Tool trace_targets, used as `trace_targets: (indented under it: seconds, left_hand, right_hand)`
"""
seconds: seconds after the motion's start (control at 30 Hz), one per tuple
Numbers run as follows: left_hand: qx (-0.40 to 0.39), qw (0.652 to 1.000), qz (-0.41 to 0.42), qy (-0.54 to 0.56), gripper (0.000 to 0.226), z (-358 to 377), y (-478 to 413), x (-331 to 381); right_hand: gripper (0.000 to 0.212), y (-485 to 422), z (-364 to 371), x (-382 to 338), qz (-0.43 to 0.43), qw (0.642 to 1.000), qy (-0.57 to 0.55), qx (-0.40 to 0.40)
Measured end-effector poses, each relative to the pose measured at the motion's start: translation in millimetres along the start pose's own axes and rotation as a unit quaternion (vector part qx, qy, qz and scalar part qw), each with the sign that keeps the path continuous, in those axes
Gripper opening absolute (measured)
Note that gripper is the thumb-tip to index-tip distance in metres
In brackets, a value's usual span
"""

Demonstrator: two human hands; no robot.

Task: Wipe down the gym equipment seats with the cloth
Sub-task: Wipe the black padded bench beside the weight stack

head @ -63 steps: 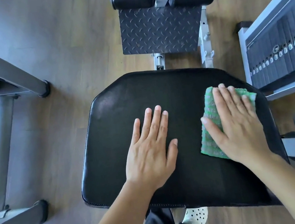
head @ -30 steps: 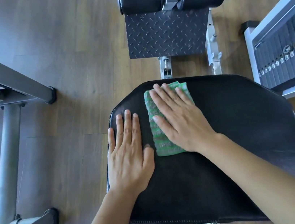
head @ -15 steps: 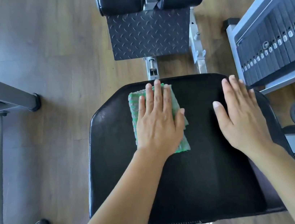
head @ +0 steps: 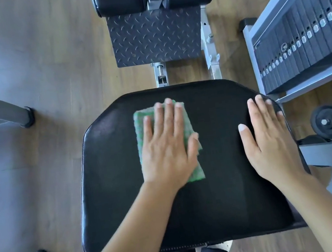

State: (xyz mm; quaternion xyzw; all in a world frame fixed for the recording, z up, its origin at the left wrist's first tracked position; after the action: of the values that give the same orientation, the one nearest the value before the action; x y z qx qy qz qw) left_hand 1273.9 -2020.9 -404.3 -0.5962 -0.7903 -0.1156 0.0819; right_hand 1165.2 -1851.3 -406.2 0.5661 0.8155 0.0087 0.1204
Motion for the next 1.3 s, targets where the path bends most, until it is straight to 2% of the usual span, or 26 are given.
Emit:
trace_targets:
  seconds: [0.1,0.17,0.3,0.4,0.57,0.7,0.87,0.97,1.1,1.17,1.23,1.3]
  left_hand:
    - [-0.011,0.999,0.052,0.001,0.066,3,28,10]
    - [-0.004,0.999,0.05,-0.01,0.067,-3,45,-10]
    - [0.003,0.997,-0.072,-0.03,0.068,-15,58,-67]
    - [0.024,0.992,-0.119,-0.023,0.069,-17,45,-52]
    - [-0.007,1.0,0.019,-0.011,0.065,3,57,34]
    - [-0.008,0.999,0.042,-0.001,0.065,-1,109,26]
    - [-0.001,0.996,-0.083,-0.029,0.066,-11,128,-27]
    - [0.025,0.99,-0.137,-0.03,0.069,-10,106,-10]
    - [0.008,0.999,-0.034,-0.015,0.067,8,91,58]
    - [0.001,1.0,0.006,-0.003,0.065,9,104,65]
    - [0.005,1.0,0.015,-0.006,0.066,5,121,49]
    - [0.007,0.999,-0.027,-0.018,0.069,-2,136,15]
  right_hand:
    - [0.065,1,3,1,-0.001,1.0,0.011,0.0]
    - [0.066,0,3,-1,0.0,1.0,0.019,-0.001]
    - [0.067,0,4,-1,-0.001,1.0,0.026,0.0]
    - [0.066,1,4,-1,-0.001,1.0,0.031,-0.004]
    - [0.07,10,4,-3,-0.015,0.999,0.034,-0.005]
    - [0.07,23,3,-3,-0.036,0.999,0.032,-0.001]
    - [0.069,29,-1,-4,-0.051,0.998,0.019,0.003]
    - [0.069,33,-2,-4,-0.062,0.998,0.018,0.0]
    - [0.066,41,-1,-3,-0.082,0.996,0.028,-0.005]
    - [0.066,42,-1,-2,-0.087,0.996,0.028,-0.006]
    - [0.065,43,-2,-2,-0.092,0.995,0.026,-0.006]
    - [0.065,44,-2,-4,-0.099,0.995,0.022,-0.008]
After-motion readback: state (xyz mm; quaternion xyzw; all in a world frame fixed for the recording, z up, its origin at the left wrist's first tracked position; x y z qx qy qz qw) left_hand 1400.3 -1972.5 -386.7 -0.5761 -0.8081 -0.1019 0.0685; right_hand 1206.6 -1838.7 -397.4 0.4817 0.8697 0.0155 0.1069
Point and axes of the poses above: each hand's wrist, its own y-axis away from the middle knuckle, its own z-axis out of the palm, x = y × z, the point moved 9 cm from there along -y, towards the middle knuckle, and after that the axes turned 11 degrees about z, right-handed, at the moved point
